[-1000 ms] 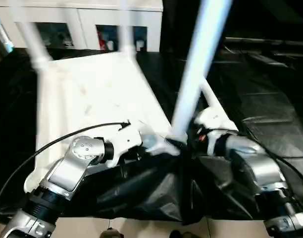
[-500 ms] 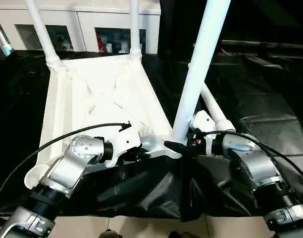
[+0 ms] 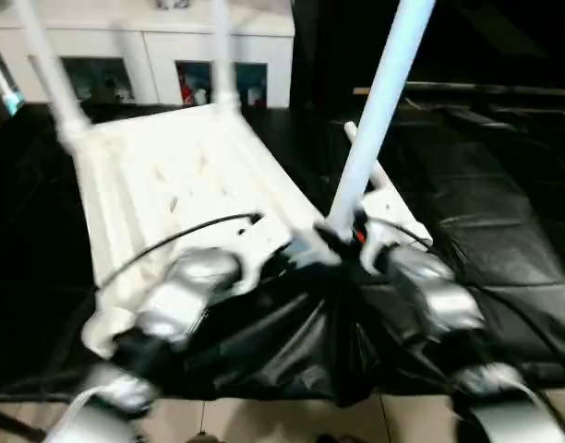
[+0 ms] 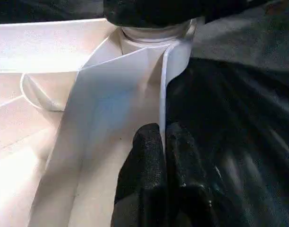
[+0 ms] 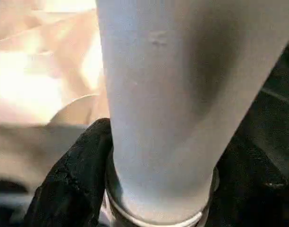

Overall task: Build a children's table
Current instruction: Pick table leg

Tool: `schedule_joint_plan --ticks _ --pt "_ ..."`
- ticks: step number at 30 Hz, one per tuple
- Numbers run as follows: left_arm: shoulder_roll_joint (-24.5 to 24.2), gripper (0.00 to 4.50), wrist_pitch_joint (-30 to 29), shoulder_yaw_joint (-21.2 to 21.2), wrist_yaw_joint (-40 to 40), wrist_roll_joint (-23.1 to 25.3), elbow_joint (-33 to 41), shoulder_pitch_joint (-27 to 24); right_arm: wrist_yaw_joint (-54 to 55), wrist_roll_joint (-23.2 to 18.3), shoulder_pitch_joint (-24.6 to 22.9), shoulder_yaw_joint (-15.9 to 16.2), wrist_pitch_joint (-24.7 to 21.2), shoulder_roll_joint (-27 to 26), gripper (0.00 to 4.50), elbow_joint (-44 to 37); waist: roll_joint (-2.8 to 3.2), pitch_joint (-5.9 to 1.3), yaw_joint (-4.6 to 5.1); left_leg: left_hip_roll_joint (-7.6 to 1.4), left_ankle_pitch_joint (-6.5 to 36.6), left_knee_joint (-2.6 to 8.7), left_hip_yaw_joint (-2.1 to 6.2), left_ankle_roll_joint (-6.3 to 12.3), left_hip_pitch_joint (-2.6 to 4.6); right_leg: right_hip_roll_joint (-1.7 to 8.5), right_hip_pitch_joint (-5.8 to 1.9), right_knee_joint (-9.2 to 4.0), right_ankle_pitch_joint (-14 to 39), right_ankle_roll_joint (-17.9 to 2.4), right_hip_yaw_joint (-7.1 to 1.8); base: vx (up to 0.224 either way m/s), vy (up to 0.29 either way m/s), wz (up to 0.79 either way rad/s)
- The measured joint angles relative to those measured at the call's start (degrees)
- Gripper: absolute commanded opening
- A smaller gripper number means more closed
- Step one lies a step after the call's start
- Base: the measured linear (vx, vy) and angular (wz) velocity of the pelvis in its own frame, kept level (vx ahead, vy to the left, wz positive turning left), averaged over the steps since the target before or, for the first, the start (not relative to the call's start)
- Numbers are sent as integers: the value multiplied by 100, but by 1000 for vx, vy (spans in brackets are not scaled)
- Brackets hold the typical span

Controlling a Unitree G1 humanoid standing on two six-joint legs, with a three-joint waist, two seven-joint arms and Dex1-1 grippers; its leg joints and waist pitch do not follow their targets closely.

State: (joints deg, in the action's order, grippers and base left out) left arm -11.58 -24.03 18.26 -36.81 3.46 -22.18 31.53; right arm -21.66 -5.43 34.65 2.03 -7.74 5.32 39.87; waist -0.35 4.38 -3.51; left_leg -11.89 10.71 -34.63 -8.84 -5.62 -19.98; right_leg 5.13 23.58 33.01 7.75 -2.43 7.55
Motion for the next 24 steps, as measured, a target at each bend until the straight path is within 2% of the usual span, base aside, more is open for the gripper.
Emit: schedule_joint_plan --ticks 2,3,4,7,8,9,11,14,18,23,24 --pt "141 0 -57 -25 195 46 -54 18 266 96 161 -41 86 -137 274 270 -3 -8 51 5 -3 -4 0 6 0 13 -13 -6 0 0 10 0 0 0" --pt "168 0 -65 -30 231 79 -69 18 303 117 217 -84 119 -180 329 383 -11 -20 73 4 -3 -8 2 7 1 16 -23 -13 0 0 22 0 0 0" --pt "168 0 -65 -30 234 93 -72 15 301 120 236 -114 148 -202 342 439 -20 -28 91 3 -2 -10 7 7 0 17 -29 -21 0 1 32 0 0 0" --pt "77 0 -4 -53 346 144 -84 2 104 34 298 -139 207 -326 348 475 -33 -39 192 -4 -2 -10 33 7 -6 20 -40 -45 0 1 84 0 0 0" --pt "28 0 28 -78 367 144 -84 -15 -16 21 322 -138 234 -346 378 471 -38 -42 218 -6 -1 -10 44 6 -6 22 -41 -50 0 0 102 0 0 0" --pt "-17 0 53 -106 374 144 -84 -24 -166 4 330 -113 275 -346 386 452 -42 -45 248 -6 -2 -7 54 6 -8 21 -44 -57 0 0 123 0 0 0" --pt "-158 0 144 -121 305 140 -69 -65 -441 3 314 -6 335 -298 386 420 -43 -47 263 -5 -2 1 57 6 -4 19 -44 -55 -1 0 131 0 0 0" --pt "-436 0 338 -144 -68 97 61 -193 -1109 7 286 229 414 -30 386 304 -43 -47 257 -7 -2 18 59 5 -2 16 -43 -45 -1 0 133 0 0 0" --pt "-897 0 567 -140 -867 -95 407 -449 -1955 9 77 405 401 390 386 126 -46 -47 154 -17 0 18 59 2 0 20 -37 3 -2 -1 114 0 0 0" --pt "-1085 0 597 -95 -1159 -162 574 -509 -2262 25 68 428 344 489 386 132 -46 -47 110 -23 0 26 57 2 -10 18 -26 18 -10 -13 106 0 0 0" --pt "-1090 0 597 -95 -1179 -162 586 -512 -2258 25 70 428 345 487 369 147 -46 -47 106 -23 0 29 56 2 -12 18 -26 20 -11 -14 105 0 0 0"
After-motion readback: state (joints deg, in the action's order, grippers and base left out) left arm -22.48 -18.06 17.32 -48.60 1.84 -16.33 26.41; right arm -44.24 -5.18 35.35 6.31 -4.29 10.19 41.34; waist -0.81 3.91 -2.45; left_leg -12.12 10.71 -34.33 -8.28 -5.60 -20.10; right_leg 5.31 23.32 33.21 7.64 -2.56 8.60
